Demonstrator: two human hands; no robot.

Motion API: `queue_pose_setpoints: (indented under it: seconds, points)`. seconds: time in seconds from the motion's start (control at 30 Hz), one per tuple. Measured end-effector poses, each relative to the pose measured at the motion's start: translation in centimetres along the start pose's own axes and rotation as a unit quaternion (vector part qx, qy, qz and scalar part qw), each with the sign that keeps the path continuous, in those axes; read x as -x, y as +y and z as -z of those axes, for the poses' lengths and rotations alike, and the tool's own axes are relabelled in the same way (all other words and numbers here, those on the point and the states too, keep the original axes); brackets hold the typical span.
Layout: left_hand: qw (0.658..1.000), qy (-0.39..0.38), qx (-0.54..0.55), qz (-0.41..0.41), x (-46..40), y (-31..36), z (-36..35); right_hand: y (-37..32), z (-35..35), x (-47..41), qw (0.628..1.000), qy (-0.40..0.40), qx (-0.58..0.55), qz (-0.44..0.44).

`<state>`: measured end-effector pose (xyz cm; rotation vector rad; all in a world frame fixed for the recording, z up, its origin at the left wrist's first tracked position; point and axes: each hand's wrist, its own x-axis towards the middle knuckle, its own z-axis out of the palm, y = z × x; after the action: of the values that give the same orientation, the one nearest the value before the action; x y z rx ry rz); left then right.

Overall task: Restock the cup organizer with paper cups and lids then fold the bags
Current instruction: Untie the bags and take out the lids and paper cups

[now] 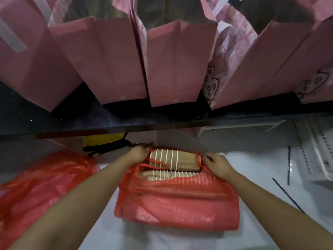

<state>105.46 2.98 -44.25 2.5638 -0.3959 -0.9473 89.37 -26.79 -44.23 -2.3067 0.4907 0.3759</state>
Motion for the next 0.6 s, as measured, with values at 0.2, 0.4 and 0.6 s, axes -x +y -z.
queue_pose_setpoints:
  seconds: [0.2,0.4,0.6]
  points:
    - [0.999,-0.01,0.036,0.021,-0.2,-0.7,-0.5,-2.6,0.0,1.0,0.963,0.166,0.07,0.198]
    - [1.0,-0.003,-0.008,0.019,0.1,-1.4,-1.1,-5.2,-1.7,1.1,0.897,0.087,0.223,0.371]
    - [0.998,-0.008,-0.041,0.036,0.9,-3.2,-1.8,-6.5,-2.6,1.1,0.919,0.021,0.292,0.263]
